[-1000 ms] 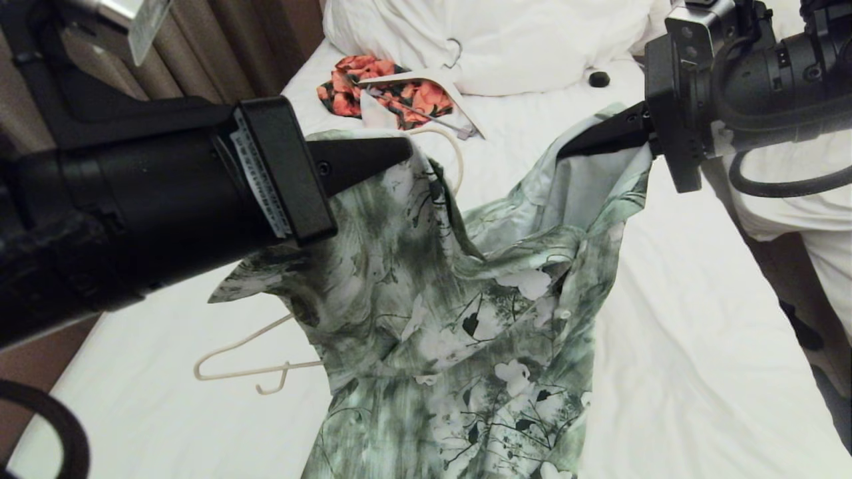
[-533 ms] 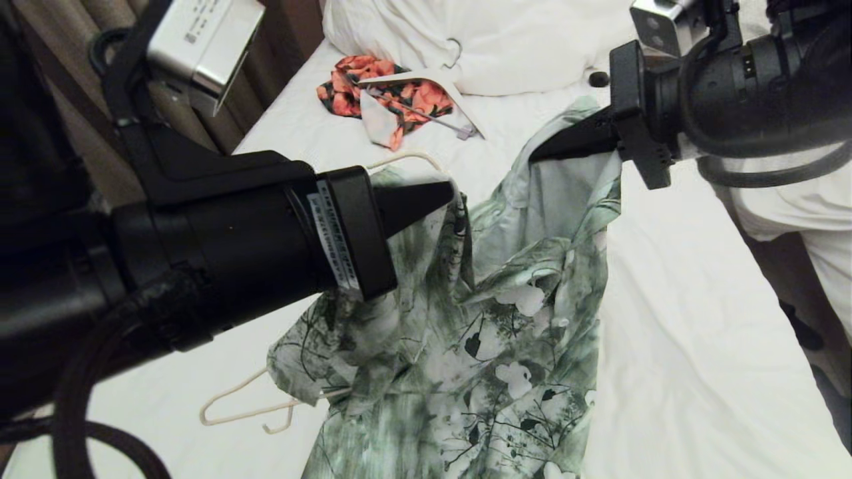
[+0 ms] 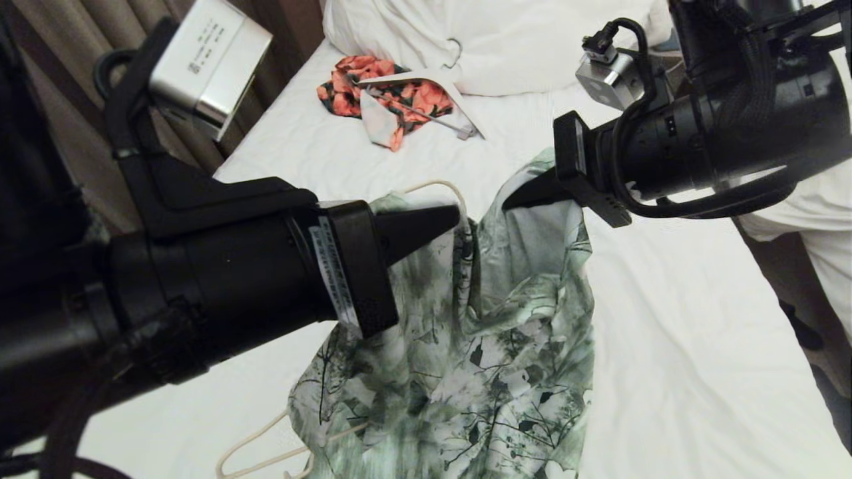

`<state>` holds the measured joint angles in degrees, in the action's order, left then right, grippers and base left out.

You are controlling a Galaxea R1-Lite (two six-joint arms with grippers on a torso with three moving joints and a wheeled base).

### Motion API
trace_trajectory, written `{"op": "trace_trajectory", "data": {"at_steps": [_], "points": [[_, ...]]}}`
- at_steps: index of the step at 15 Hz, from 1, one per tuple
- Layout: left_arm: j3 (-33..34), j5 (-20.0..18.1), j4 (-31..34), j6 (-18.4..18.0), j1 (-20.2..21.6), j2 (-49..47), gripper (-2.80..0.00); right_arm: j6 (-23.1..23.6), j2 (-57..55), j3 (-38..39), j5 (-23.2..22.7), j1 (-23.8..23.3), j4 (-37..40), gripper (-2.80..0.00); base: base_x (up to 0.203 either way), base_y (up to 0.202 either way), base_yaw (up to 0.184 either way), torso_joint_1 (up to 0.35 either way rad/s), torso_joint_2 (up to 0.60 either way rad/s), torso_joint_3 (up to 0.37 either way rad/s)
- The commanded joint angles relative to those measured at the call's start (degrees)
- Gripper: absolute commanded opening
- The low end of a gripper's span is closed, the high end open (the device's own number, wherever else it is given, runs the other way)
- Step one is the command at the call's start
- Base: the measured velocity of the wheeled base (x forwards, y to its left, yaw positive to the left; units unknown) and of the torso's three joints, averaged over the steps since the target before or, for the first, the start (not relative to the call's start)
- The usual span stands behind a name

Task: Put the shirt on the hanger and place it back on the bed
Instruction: Hook the other side of the shirt onto the hanger

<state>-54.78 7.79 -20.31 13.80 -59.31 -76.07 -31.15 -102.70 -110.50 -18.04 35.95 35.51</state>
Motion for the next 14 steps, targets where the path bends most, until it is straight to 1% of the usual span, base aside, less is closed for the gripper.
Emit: {"op": "trace_trajectory", "data": {"at_steps": [1, 4, 5, 6, 7, 8, 10, 12, 14], "points": [[2.14, 0.03, -0.14, 0.17, -0.95, 0.16, -2.80, -0.15, -1.44, 0.10, -0.08, 0.39, 0.78, -2.80, 0.000, 0.000, 0.000, 0.000, 0.00, 0.000], [6.92, 0.03, -0.30, 0.66, -1.50, 0.26, -2.80, -0.13, -4.69, 0.15, -0.03, 1.34, 1.36, -2.80, 0.000, 0.000, 0.000, 0.000, 0.00, 0.000], [8.85, 0.03, -1.17, 0.82, -1.46, 0.40, -2.80, -0.13, -5.92, 0.60, 0.24, 1.99, 1.51, -2.80, 0.000, 0.000, 0.000, 0.000, 0.00, 0.000], [10.62, 0.08, -3.53, 0.97, -1.40, 0.46, -2.80, -0.13, -7.08, 1.01, 1.06, 2.91, 2.08, -2.80, 0.000, 0.000, 0.000, 0.000, 0.00, 0.000], [12.30, 0.16, -6.00, 0.87, -1.28, 0.67, -2.80, -0.13, -8.33, 1.06, 2.81, 3.76, 4.01, -2.80, 0.000, 0.000, 0.000, 0.000, 0.00, 0.000], [13.26, 0.13, -7.03, 0.86, -1.31, 1.26, -2.80, -0.21, -8.91, 1.08, 3.85, 4.02, 5.33, -2.80, 0.000, 0.000, 0.000, 0.000, 0.00, 0.000], [14.88, -0.02, -7.36, 0.95, -1.37, 1.25, -2.80, -0.23, -8.28, 1.49, 3.93, 4.04, 8.49, -2.80, 0.000, 0.000, 0.000, 0.000, 0.00, 0.000], [16.32, -0.13, -7.42, 1.88, -1.50, 1.15, -2.80, -0.22, -7.26, 1.51, 4.02, 4.10, 13.91, -2.80, 0.000, 0.000, 0.000, 0.000, 0.00, 0.000], [17.05, -0.30, -7.47, 2.28, -1.51, 0.68, -2.80, -0.31, -7.11, 1.73, 4.07, 4.12, 17.63, -2.80, 0.000, 0.000, 0.000, 0.000, 0.00, 0.000]]}}
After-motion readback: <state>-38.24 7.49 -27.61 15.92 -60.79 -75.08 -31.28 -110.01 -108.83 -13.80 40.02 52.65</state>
